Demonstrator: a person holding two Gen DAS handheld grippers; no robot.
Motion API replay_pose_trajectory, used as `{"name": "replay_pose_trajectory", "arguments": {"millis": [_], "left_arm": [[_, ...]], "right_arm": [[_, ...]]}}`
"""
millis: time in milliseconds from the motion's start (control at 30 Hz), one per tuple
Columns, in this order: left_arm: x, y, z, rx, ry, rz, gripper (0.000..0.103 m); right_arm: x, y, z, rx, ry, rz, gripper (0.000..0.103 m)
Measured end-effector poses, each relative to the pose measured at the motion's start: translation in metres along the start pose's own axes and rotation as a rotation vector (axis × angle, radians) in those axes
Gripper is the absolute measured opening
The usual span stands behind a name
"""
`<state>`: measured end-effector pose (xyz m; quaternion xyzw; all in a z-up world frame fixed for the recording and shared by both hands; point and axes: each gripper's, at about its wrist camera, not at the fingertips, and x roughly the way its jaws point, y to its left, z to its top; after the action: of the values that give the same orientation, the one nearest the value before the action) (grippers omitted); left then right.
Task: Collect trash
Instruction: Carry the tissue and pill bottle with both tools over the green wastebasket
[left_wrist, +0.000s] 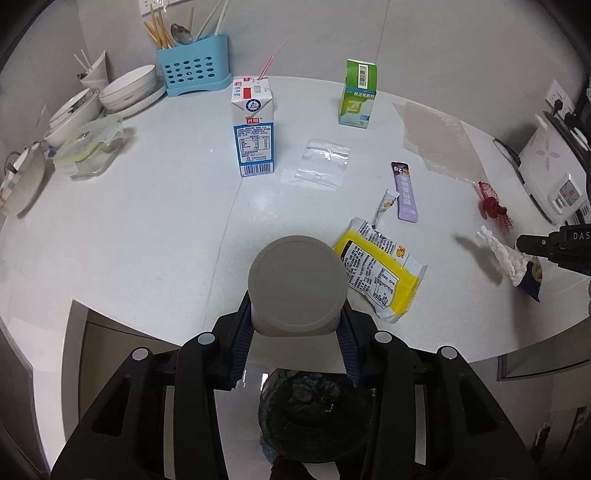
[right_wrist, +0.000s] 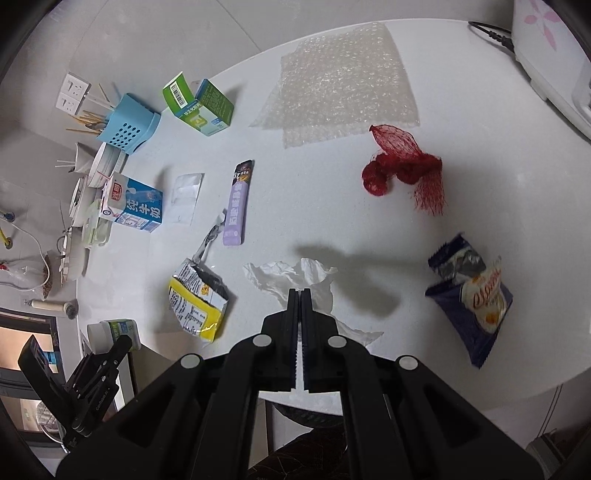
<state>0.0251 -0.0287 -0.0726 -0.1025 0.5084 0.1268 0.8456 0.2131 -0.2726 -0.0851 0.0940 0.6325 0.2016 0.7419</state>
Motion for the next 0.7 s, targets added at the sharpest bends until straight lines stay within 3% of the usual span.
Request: {"name": "replay_pose_trajectory", "arguments": {"millis": [367, 700], "left_arm": [[-0.019, 0.020, -0.026, 0.099, -0.025, -0.081, 0.041], [-0.038, 0.040, -0.059, 0.151, -0.040, -0.124, 0.041]], "right_arm": [[-0.016, 0.032, -0.064, 0.003, -0.080, -0.096, 0.001], [-0.028, 0.069, -0.130, -0.011, -0.130, -0.126, 0.001]]}}
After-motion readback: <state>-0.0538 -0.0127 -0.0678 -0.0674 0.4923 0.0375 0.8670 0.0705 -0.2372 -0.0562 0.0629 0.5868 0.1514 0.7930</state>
